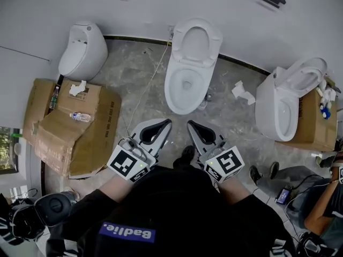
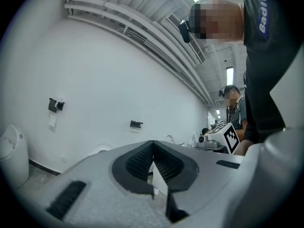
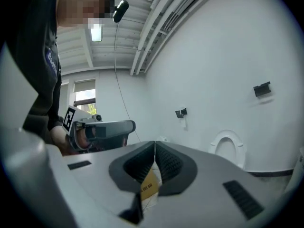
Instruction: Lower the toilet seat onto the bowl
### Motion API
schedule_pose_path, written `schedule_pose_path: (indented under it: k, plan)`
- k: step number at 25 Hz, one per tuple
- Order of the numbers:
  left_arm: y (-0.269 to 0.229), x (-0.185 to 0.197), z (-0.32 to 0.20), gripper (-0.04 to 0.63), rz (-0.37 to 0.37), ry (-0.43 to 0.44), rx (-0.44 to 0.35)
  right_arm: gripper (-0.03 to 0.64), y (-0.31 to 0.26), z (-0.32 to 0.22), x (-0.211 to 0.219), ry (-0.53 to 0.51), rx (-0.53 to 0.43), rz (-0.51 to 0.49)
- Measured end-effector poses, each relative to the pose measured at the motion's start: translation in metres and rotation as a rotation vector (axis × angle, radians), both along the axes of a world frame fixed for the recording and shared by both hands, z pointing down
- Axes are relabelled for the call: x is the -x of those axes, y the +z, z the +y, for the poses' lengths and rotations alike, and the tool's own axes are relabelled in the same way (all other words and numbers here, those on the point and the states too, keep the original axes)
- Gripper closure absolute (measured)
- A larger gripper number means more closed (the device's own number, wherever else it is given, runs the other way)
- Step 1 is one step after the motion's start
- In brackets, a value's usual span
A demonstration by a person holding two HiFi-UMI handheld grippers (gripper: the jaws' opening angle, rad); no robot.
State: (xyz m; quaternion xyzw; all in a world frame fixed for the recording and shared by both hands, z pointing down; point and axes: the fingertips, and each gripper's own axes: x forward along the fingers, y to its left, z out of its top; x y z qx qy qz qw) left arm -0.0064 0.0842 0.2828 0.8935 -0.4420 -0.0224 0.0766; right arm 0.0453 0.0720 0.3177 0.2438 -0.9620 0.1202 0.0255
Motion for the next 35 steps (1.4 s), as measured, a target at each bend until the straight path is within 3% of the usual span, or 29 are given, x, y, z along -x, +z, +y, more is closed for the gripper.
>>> schedule_pose_path:
  k: [6,16,26,35]
  plan:
    - [0.000,-0.008,-0.035,0.578,-0.015,-0.048,-0.006,0.589,0.007,-0.030,-0.013,-0.027,0.010,-0.006]
    - [-0.005,-0.009,-0.109,0.578,-0.027,-0.006,-0.026,0.589,0.001,-0.088,-0.011,0.005,0.007,0.007]
    - [0.009,0.034,-0.164,0.577,-0.028,0.075,-0.026,0.589,-0.004,-0.122,0.032,0.081,-0.010,0.045]
    - [0.037,0.069,-0.233,0.577,-0.084,0.136,-0.019,0.589,0.007,-0.165,0.062,0.131,0.007,0.095]
